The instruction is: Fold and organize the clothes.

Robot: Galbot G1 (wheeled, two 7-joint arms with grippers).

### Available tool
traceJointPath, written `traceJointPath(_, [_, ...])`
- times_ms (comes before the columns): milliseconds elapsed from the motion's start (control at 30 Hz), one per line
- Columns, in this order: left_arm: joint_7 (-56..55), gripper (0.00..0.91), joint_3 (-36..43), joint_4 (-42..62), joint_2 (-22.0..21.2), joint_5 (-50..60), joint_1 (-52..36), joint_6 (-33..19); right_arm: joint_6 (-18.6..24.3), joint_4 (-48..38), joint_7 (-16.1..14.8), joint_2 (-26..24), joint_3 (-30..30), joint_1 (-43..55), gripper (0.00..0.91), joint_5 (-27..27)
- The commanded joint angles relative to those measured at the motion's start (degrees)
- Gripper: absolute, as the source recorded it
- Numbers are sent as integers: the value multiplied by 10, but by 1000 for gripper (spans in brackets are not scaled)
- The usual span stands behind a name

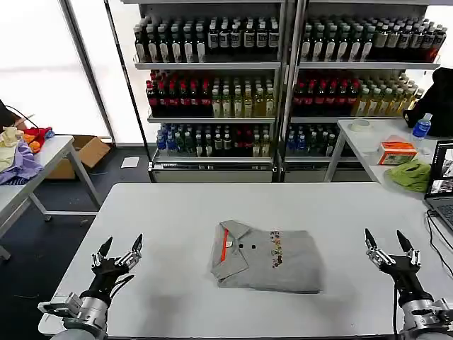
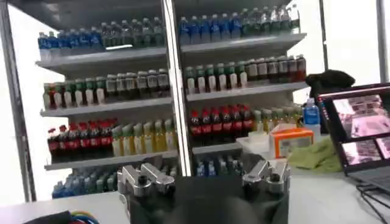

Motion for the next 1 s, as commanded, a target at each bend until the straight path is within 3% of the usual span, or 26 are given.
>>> traceJointPath(33, [2, 907, -1, -3, 5, 1, 1, 0, 31, -28, -27, 10, 51, -25, 907, 28])
traceJointPath(167, [3, 907, -2, -4, 6, 5, 3, -1, 39, -31, -26, 16, 52, -39, 907, 28])
traceJointPath(300, [3, 907, -1, -5, 6, 8, 3, -1, 56, -22, -50, 17, 58, -50, 907, 25])
traceJointPath(467, [9, 907, 1, -11, 12, 14, 6, 19, 57, -25, -49, 22, 63, -49, 907, 26])
traceJointPath(1000, [49, 907, -4, -40, 9, 61, 14, 14, 40, -12, -47, 24, 54, -49, 907, 28])
